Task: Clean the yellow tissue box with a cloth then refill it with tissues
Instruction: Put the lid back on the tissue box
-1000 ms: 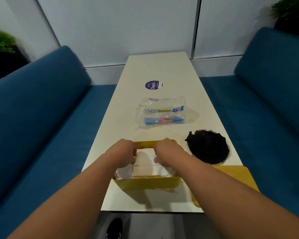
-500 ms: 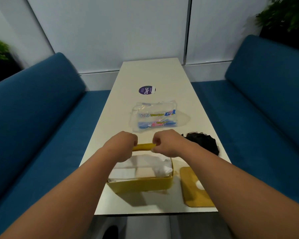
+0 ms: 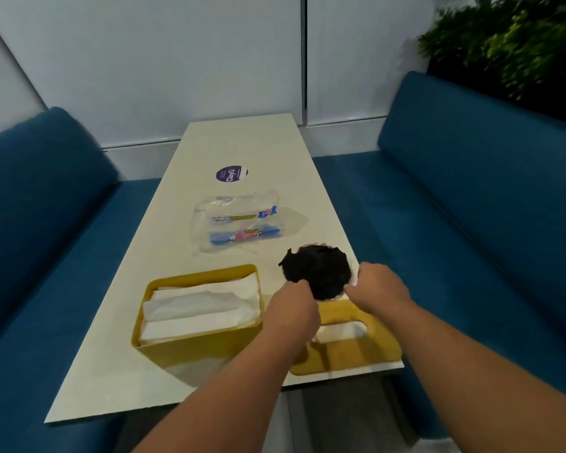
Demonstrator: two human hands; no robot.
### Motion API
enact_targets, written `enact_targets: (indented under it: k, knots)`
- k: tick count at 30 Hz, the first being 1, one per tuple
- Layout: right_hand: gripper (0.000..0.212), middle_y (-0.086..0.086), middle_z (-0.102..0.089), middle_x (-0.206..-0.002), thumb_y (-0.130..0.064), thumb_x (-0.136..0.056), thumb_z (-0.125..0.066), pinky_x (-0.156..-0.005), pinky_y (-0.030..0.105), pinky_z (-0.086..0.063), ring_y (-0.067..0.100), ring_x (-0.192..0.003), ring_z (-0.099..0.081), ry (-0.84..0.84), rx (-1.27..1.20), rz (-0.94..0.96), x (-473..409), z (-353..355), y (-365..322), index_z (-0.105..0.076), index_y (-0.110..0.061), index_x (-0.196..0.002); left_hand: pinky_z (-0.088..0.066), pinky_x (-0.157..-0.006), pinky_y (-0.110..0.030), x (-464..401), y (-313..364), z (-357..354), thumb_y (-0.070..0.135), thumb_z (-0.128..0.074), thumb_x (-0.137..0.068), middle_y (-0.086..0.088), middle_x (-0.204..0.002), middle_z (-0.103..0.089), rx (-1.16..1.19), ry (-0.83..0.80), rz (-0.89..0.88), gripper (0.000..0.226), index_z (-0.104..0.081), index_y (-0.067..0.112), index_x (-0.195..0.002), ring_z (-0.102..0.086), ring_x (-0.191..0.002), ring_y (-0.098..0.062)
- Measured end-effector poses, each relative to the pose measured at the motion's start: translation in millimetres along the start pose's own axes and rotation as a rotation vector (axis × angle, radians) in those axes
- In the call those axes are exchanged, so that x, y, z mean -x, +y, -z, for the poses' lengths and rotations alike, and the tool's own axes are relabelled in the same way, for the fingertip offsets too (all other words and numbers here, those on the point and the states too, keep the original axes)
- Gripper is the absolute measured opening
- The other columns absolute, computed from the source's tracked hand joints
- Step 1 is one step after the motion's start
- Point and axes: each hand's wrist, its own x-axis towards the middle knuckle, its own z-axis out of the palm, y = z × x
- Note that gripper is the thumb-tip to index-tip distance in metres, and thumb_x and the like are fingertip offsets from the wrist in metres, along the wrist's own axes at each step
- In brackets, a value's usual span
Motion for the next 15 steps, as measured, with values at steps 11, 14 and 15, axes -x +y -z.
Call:
enact_targets:
  k: [11,14,15]
  knots:
    - [0.038,-0.002,-0.044,-0.084,-0.047,-0.076,-0.064,-0.058,0.029,-0.041,0.017,-0.076,-0.048,-0.160,-0.010,-0.174,14.8,-34.7,51.1,-0.045,-0.019,-0.091,-0.050,-0.078,-0.034,0.2,0.6,-44.1,0.031,-0.060,-0.086,-0.010,-0.115,-0.049,-0.157,-0.079,0.090,0.047,-0.039,0.015,-0.126,-0.057,-0.100,-0.027]
    - [0.030,-0.003,-0.045,-0.077,-0.042,-0.079,-0.064,-0.054,0.028,-0.041,0.013,-0.066,-0.046,-0.162,-0.045,-0.173,13.2,-35.9,51.1,-0.046,-0.019,-0.084,-0.053,-0.080,-0.034,-1.7,0.3,-45.2,0.028,-0.062,-0.083,-0.010,-0.114,-0.048,-0.164,-0.092,0.101,0.051,-0.038,0.015,-0.126,-0.056,-0.097,-0.026]
    - [0.029,-0.002,-0.046,-0.078,-0.041,-0.079,-0.064,-0.054,0.028,-0.042,0.013,-0.066,-0.046,-0.161,-0.050,-0.170,12.8,-36.0,51.2,-0.046,-0.019,-0.082,-0.054,-0.079,-0.034,-2.5,0.3,-45.0,0.027,-0.062,-0.083,-0.010,-0.115,-0.048,-0.163,-0.094,0.106,0.052,-0.038,0.015,-0.127,-0.056,-0.096,-0.025]
